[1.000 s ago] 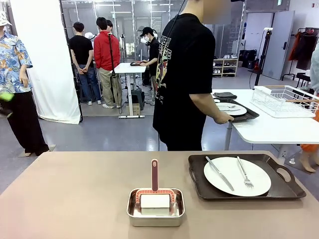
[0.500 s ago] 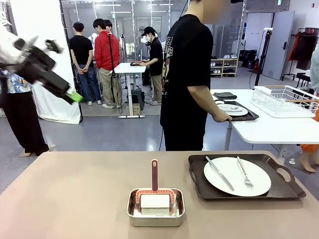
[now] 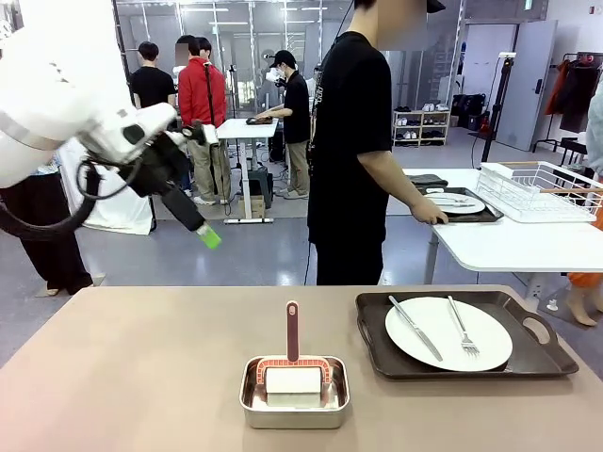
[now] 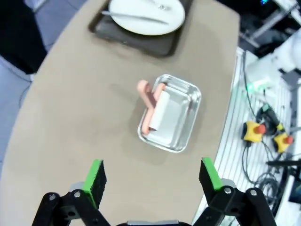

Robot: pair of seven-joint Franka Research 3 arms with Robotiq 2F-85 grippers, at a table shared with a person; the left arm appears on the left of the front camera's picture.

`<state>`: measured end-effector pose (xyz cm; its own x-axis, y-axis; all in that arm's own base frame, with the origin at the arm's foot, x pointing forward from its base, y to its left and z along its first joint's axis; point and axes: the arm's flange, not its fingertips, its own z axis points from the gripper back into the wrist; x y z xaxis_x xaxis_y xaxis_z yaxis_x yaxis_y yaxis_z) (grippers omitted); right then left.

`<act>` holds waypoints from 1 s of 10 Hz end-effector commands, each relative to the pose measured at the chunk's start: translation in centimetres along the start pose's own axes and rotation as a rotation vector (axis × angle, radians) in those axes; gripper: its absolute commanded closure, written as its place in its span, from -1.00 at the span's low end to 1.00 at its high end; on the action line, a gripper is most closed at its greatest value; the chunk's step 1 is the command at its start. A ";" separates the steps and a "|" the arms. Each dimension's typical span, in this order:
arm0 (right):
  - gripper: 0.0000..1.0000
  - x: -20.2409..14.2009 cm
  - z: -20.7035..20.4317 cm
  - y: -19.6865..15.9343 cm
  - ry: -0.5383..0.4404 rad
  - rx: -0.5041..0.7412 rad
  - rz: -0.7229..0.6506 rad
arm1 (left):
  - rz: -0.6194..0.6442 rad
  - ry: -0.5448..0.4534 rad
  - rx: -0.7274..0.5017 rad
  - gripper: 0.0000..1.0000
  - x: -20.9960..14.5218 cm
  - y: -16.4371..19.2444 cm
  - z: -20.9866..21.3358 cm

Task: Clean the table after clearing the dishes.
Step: When the left (or right) Handle tray is removed, use the left hand (or right hand) to clean the left (or right) side of the table with the Lint Roller.

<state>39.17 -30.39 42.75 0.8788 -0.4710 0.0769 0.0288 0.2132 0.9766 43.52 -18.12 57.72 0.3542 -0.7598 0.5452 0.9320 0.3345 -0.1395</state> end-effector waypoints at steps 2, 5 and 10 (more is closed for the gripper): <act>-1.00 -0.1 0.1 0.3 -0.002 0.000 0.004 | -0.177 0.148 0.003 -1.00 1.7 -0.1 -5.0; -1.00 -0.1 0.1 0.3 -0.002 0.000 0.004 | -0.318 0.375 0.077 -1.00 2.4 0.9 -10.0; -1.00 -0.1 0.1 0.3 -0.002 0.000 0.004 | -0.333 0.388 0.038 -1.00 2.4 0.6 -13.5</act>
<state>39.16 -30.41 42.76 0.8786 -0.4712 0.0772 0.0287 0.2134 0.9765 45.83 -27.90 47.16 0.0477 -0.9758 0.2133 0.9987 0.0504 0.0072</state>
